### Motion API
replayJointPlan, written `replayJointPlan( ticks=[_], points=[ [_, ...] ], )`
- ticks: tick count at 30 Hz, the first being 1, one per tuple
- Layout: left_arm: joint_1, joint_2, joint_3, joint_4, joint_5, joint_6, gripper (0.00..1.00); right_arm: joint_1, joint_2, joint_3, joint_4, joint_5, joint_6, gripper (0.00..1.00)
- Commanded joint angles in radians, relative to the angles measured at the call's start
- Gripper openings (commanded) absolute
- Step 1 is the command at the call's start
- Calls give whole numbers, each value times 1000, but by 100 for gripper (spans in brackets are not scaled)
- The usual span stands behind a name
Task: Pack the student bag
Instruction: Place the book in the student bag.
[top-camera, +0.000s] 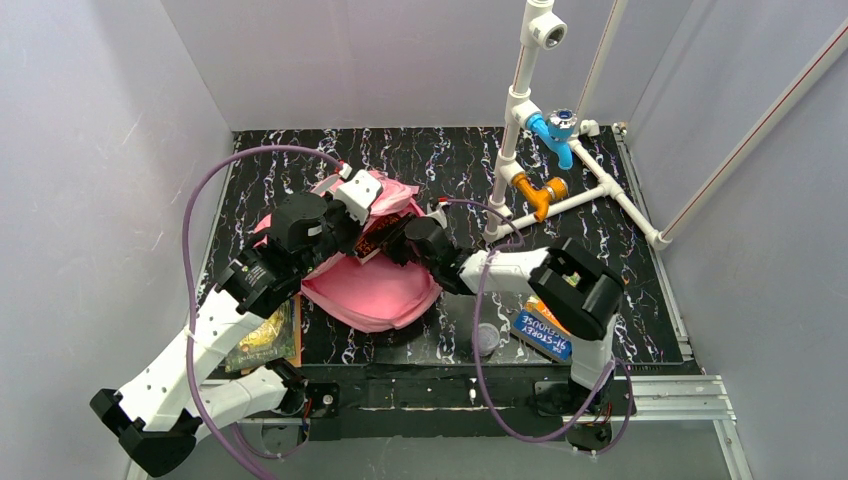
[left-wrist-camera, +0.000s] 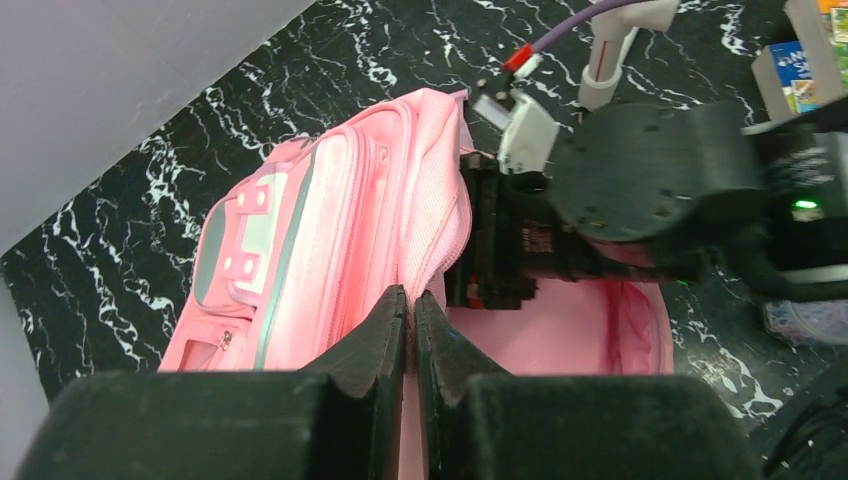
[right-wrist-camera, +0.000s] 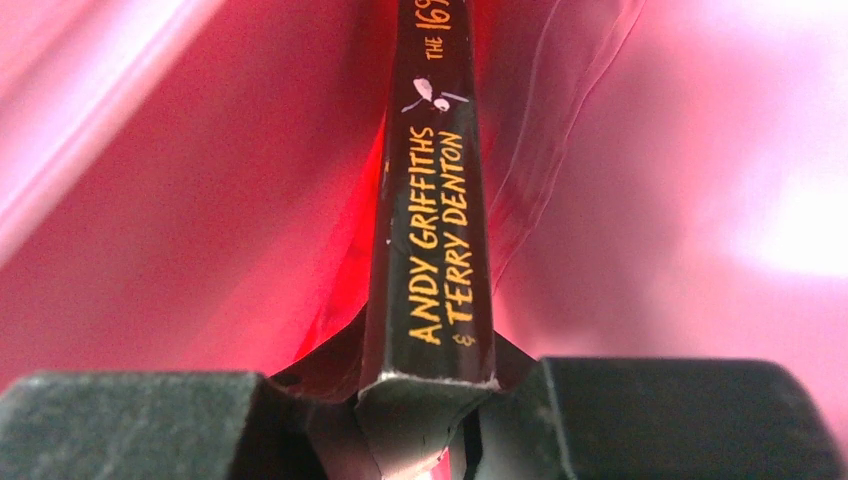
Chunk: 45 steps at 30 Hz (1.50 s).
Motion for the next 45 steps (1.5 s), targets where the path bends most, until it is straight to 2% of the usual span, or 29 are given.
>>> replayJointPlan(
  ticks=[1, 6, 8, 11, 14, 20, 22, 25, 30, 35, 38, 41, 45],
  points=[
    [-2, -59, 52, 87, 75, 30, 0, -47, 60, 119, 156, -15, -29, 1],
    [-2, -56, 45, 87, 70, 48, 0, -87, 143, 152, 193, -55, -29, 1],
    [-2, -57, 42, 92, 72, 48, 0, -103, 171, 171, 162, -40, -61, 18],
    [-2, -59, 32, 97, 69, 40, 0, -125, 222, 203, 152, -66, -101, 25],
    [-2, -60, 10, 112, 28, 18, 0, -138, 241, 212, 130, -110, -130, 37],
    [2, -43, -66, 171, -91, -41, 0, -138, 110, 148, -117, -128, -293, 71],
    [10, -27, -77, 188, -102, -64, 0, -138, 74, 135, -190, -126, -334, 77],
    [23, -2, -89, 205, -119, -91, 0, -138, 21, 96, -238, -128, -365, 80],
    [60, 36, -101, 192, -85, -131, 0, -107, -168, 38, -486, -134, -533, 84],
    [76, 59, -138, 206, -11, -160, 0, -63, -469, -117, -720, -111, -745, 90],
    [78, 88, -135, 198, 31, -169, 0, -63, -670, -178, -842, -98, -791, 90],
    [78, 123, -122, 181, 53, -184, 0, -65, -855, -209, -1038, 45, -749, 90],
    [78, 146, -143, 204, 73, -202, 0, -81, -1003, -219, -1394, 346, -567, 98]
  ],
)
